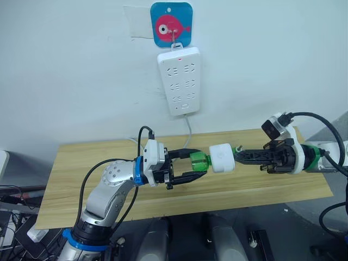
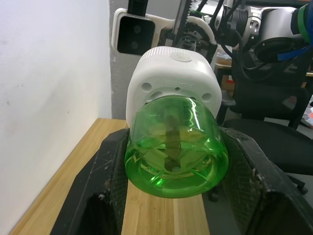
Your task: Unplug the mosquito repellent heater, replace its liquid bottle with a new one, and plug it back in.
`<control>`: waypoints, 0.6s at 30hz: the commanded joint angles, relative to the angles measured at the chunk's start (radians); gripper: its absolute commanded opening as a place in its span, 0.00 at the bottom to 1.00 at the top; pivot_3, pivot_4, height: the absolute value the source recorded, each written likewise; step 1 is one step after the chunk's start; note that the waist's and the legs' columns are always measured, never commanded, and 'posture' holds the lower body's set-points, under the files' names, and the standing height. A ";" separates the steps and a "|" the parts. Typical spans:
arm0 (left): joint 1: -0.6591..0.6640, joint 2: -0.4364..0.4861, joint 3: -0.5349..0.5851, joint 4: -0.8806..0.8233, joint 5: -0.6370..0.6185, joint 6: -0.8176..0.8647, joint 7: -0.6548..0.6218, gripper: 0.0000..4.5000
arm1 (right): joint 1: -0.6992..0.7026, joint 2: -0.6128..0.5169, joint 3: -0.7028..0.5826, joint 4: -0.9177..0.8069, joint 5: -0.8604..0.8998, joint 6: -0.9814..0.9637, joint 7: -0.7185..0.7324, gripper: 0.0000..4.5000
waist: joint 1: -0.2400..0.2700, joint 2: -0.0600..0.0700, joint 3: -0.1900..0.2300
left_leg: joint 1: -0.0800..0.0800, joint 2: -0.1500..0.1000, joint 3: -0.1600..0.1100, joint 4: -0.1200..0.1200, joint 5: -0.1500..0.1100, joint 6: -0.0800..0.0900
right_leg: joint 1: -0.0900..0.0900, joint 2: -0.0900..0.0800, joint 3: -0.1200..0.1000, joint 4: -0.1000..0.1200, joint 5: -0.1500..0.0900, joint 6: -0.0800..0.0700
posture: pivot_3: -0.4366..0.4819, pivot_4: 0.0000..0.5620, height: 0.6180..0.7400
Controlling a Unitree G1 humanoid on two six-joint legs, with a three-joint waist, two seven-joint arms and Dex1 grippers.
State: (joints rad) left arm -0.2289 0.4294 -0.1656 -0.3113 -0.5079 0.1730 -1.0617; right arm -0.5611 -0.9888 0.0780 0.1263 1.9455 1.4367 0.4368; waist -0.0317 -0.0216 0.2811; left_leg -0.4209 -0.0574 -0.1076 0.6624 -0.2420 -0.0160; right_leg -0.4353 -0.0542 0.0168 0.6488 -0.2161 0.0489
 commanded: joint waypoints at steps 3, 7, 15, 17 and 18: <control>-0.004 -0.010 -0.011 -0.050 -0.024 -0.005 -0.009 0.50 | 0.002 0.024 -0.002 -0.020 0.027 -0.019 -0.042 0.01 | 0.000 0.000 0.000 | 0.000 0.000 0.000 0.000 0.000 0.000 | 0.000 0.000 0.000 0.000 0.000 0.000 | 0.43 0.46 1.00; -0.008 -0.010 -0.011 -0.046 -0.024 -0.005 -0.010 0.50 | -0.005 0.038 -0.007 -0.021 0.027 -0.018 -0.044 0.01 | 0.000 0.000 0.000 | 0.000 0.000 0.000 0.000 0.000 0.000 | 0.000 0.000 0.000 0.000 0.000 0.000 | 0.43 0.47 1.00; -0.006 -0.009 -0.007 -0.040 -0.018 -0.008 -0.010 0.50 | -0.011 0.028 -0.008 -0.039 0.027 0.005 -0.003 0.01 | 0.000 0.000 0.000 | 0.000 0.000 0.000 0.000 0.000 0.000 | 0.000 0.000 0.000 0.000 0.000 0.000 | 0.42 0.47 1.00; -0.008 -0.010 -0.006 -0.038 -0.016 -0.010 -0.010 0.50 | 0.001 0.008 -0.010 -0.025 0.027 0.007 -0.014 0.01 | 0.000 0.000 0.000 | 0.000 0.000 0.000 0.000 0.000 0.000 | 0.000 0.000 0.000 0.000 0.000 0.000 | 0.43 0.47 1.00; -0.008 -0.009 -0.004 -0.037 -0.016 -0.010 -0.010 0.50 | 0.004 -0.001 -0.011 -0.016 0.027 0.009 -0.017 0.01 | 0.000 0.000 0.000 | 0.000 0.000 0.000 0.000 0.000 0.000 | 0.000 0.000 0.000 0.000 0.000 0.000 | 0.43 0.47 1.00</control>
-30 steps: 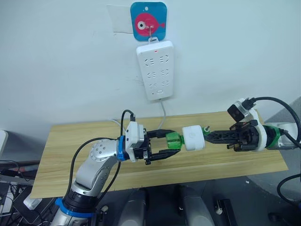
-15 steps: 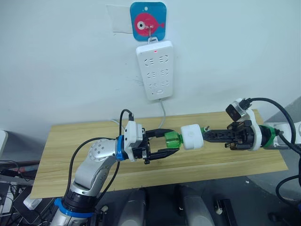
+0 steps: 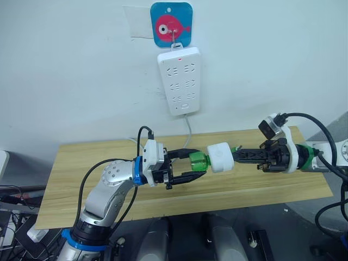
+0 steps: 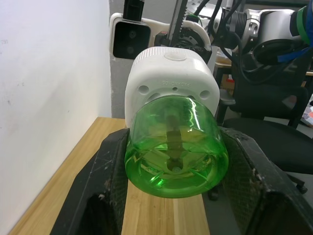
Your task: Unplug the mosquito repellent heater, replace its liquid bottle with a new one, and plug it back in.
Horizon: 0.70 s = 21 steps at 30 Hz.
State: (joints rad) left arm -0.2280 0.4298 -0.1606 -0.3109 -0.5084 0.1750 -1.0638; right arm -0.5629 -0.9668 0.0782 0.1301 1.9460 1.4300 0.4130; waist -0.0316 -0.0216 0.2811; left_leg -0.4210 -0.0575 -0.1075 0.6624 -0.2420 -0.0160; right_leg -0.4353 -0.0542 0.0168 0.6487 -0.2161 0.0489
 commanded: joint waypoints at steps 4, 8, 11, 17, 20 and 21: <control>-0.007 -0.007 -0.007 -0.040 -0.017 -0.010 -0.008 0.50 | 0.002 -0.047 -0.016 0.017 0.022 0.019 0.000 0.01 | 0.000 0.000 0.000 | 0.000 0.000 0.000 0.000 0.000 0.000 | 0.000 0.000 0.000 0.000 0.000 0.000 | 0.43 0.47 1.00; -0.009 -0.007 -0.007 -0.040 -0.017 -0.009 -0.008 0.50 | -0.015 -0.035 -0.030 0.086 -0.055 0.026 0.010 0.01 | 0.000 0.000 0.000 | 0.000 0.000 0.000 0.000 0.000 0.000 | 0.000 0.000 0.000 0.000 0.000 0.000 | 0.42 0.47 1.00; -0.012 -0.007 -0.008 -0.039 -0.018 -0.007 -0.008 0.50 | -0.035 -0.001 -0.040 0.126 -0.131 0.021 0.019 0.01 | -0.001 0.000 0.000 | 0.000 0.000 0.000 0.000 0.000 0.000 | 0.000 0.000 0.000 0.000 0.000 0.000 | 0.42 0.47 1.00; -0.019 -0.009 -0.009 -0.040 -0.021 -0.001 -0.007 0.50 | -0.084 0.129 -0.064 0.152 -0.249 0.002 0.003 0.01 | -0.001 0.000 0.000 | 0.000 0.001 0.001 0.000 0.000 0.000 | 0.000 0.000 0.000 0.000 0.000 0.000 | 0.42 0.47 1.00; -0.024 -0.010 -0.011 -0.044 -0.025 0.007 -0.004 0.50 | -0.095 0.220 -0.073 0.141 -0.278 -0.012 -0.022 0.01 | -0.001 0.000 0.000 | 0.000 0.000 0.000 0.000 0.000 0.000 | 0.000 0.000 0.000 0.001 0.000 0.000 | 0.42 0.47 1.00; -0.025 -0.010 -0.010 -0.046 -0.026 0.009 -0.003 0.50 | -0.093 0.238 -0.079 0.137 -0.284 -0.009 -0.026 0.01 | -0.001 0.000 0.000 | 0.000 0.000 0.000 0.000 0.000 0.000 | 0.000 0.000 0.000 0.000 0.000 0.000 | 0.43 0.47 1.00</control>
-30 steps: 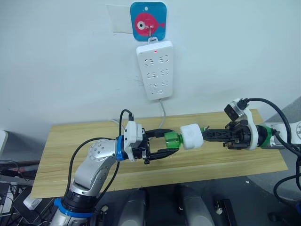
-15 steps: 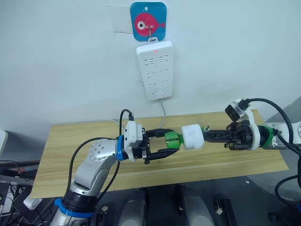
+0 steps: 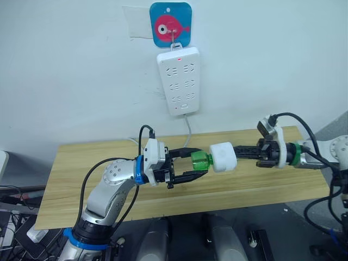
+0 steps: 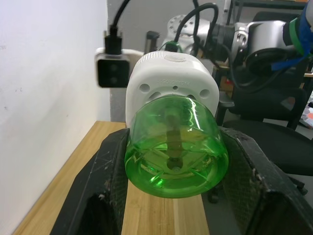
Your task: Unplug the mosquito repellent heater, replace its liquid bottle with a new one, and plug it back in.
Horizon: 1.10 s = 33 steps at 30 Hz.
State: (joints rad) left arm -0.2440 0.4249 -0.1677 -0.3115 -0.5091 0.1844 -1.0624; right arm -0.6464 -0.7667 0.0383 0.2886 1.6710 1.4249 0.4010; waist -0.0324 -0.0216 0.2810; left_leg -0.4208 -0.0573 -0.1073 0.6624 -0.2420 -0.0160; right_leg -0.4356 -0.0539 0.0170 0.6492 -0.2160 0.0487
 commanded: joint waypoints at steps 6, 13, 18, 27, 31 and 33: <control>-0.009 -0.005 0.000 -0.051 -0.028 0.007 -0.001 0.50 | 0.037 0.065 -0.061 -0.086 0.004 0.049 -0.028 0.01 | 0.002 0.000 0.000 | 0.000 -0.001 -0.001 0.000 0.000 0.000 | 0.000 0.000 0.000 0.000 0.000 0.000 | 0.43 0.47 1.00; -0.006 -0.009 0.001 -0.046 -0.021 0.001 0.006 0.50 | 0.070 0.041 -0.056 -0.159 0.108 0.071 -0.067 0.01 | 0.001 0.000 0.000 | 0.000 0.000 -0.001 0.000 0.000 0.000 | 0.000 0.000 0.000 0.000 0.000 0.000 | 0.43 0.47 1.00; -0.008 -0.015 0.000 -0.038 -0.015 -0.006 0.010 0.50 | 0.104 -0.021 -0.012 -0.232 0.242 0.047 -0.107 0.01 | 0.001 0.000 0.000 | 0.000 0.000 0.000 0.000 0.000 0.000 | 0.000 0.000 0.000 0.000 0.000 0.000 | 0.43 0.46 1.00; -0.008 -0.031 -0.010 -0.036 -0.012 -0.016 0.024 0.50 | 0.132 -0.074 0.044 -0.329 0.301 -0.020 -0.081 0.01 | 0.000 0.000 0.000 | 0.000 0.000 0.000 0.000 0.000 0.000 | 0.000 0.000 0.000 0.000 0.000 0.000 | 0.43 0.45 1.00; -0.003 -0.028 -0.008 -0.038 -0.012 -0.016 0.020 0.50 | 0.140 -0.087 0.054 -0.340 0.301 -0.032 -0.069 0.01 | 0.000 0.000 0.000 | 0.000 -0.001 0.000 0.000 0.000 0.000 | 0.000 0.000 0.000 0.000 0.000 0.000 | 0.43 0.46 1.00; 0.001 -0.023 -0.007 -0.040 -0.011 -0.016 0.016 0.50 | 0.139 -0.101 0.054 -0.354 0.301 -0.031 -0.047 0.01 | 0.000 0.000 0.000 | 0.000 -0.001 0.000 0.000 0.000 0.000 | 0.000 0.000 0.000 0.000 0.000 0.000 | 0.43 0.45 1.00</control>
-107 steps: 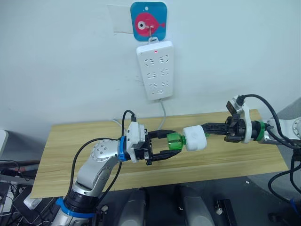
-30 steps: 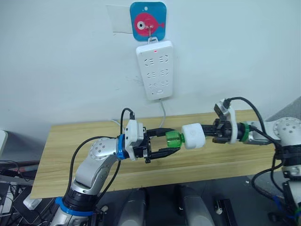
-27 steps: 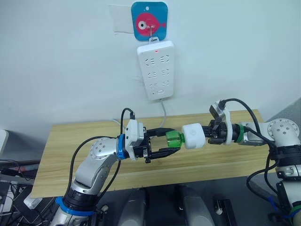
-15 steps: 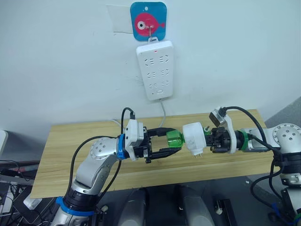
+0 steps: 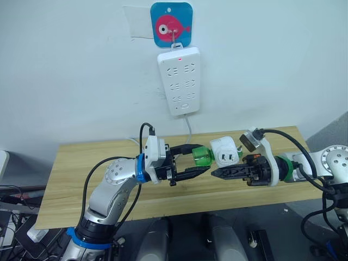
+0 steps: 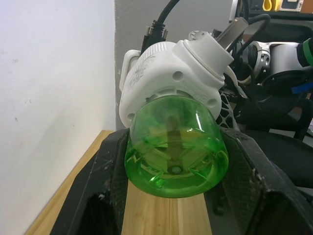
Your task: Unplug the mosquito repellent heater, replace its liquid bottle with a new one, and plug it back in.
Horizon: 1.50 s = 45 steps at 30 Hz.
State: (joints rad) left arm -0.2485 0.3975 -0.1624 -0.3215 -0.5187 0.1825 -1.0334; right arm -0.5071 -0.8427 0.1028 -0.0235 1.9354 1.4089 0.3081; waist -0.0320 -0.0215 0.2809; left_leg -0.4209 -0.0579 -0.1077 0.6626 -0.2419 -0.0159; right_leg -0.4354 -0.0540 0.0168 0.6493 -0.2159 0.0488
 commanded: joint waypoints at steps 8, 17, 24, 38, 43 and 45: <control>0.002 0.006 -0.012 -0.018 0.011 -0.020 -0.018 0.50 | -0.047 -0.117 0.012 -0.137 0.037 -0.018 0.189 0.01 | 0.000 0.000 0.000 | 0.000 0.000 0.000 0.000 0.000 0.000 | 0.000 0.000 0.000 0.000 0.000 0.000 | 0.42 0.46 1.00; 0.005 0.006 -0.016 -0.009 0.022 -0.030 -0.029 0.50 | -0.229 -0.091 0.058 -0.071 0.037 -0.066 0.165 0.01 | 0.000 0.000 0.000 | 0.000 0.001 0.000 0.000 0.000 0.000 | 0.000 0.000 0.000 -0.001 0.000 0.000 | 0.41 0.47 1.00; 0.010 0.010 -0.016 -0.018 0.019 -0.023 -0.033 0.50 | -0.280 -0.034 0.070 0.016 0.027 -0.120 -0.048 0.01 | 0.000 0.000 0.000 | -0.001 0.000 0.000 0.000 0.000 0.000 | -0.001 -0.001 0.000 -0.001 0.000 0.000 | 0.41 0.47 1.00; 0.000 0.014 0.005 -0.046 -0.036 0.030 -0.025 0.50 | -0.163 0.044 0.022 0.026 -0.279 -0.059 0.005 0.01 | 0.000 0.000 0.000 | -0.001 0.000 -0.001 0.000 0.000 0.000 | -0.001 -0.001 0.000 -0.001 0.000 0.000 | 0.42 0.49 1.00; -0.003 0.018 0.012 -0.032 -0.022 0.026 -0.003 0.50 | -0.111 0.025 -0.011 -0.024 -0.262 0.001 0.047 0.01 | -0.001 0.000 0.000 | -0.001 0.001 0.000 0.000 0.000 0.000 | -0.001 -0.001 0.000 0.000 0.000 0.000 | 0.43 0.49 1.00; -0.003 0.020 0.012 -0.021 -0.015 0.015 -0.006 0.50 | -0.090 0.004 -0.019 -0.050 -0.215 0.028 0.061 0.01 | 0.000 0.000 0.000 | -0.001 0.001 -0.001 0.000 0.000 0.000 | -0.001 -0.001 0.000 0.000 0.000 0.000 | 0.43 0.49 1.00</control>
State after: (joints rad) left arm -0.2464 0.4163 -0.1743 -0.3286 -0.5383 0.2118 -1.0574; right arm -0.6021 -0.8279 0.1125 -0.0135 1.6515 1.4044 0.3297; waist -0.0319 -0.0215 0.2810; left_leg -0.4216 -0.0572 -0.1087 0.6623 -0.2419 -0.0159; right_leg -0.4364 -0.0549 0.0164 0.6489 -0.2159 0.0486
